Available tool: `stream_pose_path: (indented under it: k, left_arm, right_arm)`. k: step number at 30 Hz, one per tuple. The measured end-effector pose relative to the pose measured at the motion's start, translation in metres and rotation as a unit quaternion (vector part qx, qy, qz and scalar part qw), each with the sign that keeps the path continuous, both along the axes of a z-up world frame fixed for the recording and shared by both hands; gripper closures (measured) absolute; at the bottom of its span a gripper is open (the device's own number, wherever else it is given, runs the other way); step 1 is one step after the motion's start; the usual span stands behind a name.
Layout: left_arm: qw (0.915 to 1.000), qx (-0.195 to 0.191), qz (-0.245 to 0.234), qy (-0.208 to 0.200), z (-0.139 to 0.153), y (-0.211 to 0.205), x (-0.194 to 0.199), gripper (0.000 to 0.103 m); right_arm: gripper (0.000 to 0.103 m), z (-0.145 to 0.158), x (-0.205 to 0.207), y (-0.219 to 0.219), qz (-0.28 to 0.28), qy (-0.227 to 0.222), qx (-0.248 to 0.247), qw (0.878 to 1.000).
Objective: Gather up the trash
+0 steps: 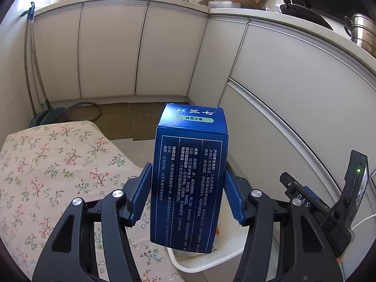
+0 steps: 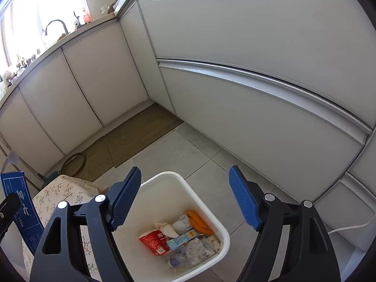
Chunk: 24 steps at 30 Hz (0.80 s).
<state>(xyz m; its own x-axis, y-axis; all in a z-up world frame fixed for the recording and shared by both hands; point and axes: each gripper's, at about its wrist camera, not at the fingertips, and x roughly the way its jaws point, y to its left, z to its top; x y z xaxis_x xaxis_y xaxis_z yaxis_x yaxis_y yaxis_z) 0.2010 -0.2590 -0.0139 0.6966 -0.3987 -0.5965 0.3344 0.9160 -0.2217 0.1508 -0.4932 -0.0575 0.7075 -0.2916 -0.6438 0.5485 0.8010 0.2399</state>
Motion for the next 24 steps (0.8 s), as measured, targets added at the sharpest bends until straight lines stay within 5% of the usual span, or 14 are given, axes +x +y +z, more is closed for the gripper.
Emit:
stream_pose_path:
  k: [15,20,24]
  left_arm:
    - [0.9986,0.035,-0.039,0.002,0.002,-0.075,0.026,0.045]
    - [0.9992,0.037,-0.015,-0.004,0.006,-0.071,0.022,0.013]
    - [0.9990,0.043,-0.009,-0.010,0.012,-0.059,0.012,0.008]
  right_arm:
    - [0.012,0.000,-0.032,-0.036,-0.056,0.001,0.022,0.998]
    - [0.012,0.004,-0.038,-0.037,-0.058,0.004,0.018,0.998]
    - [0.011,0.011,-0.044,-0.030,-0.048,0.003,0.011,0.999]
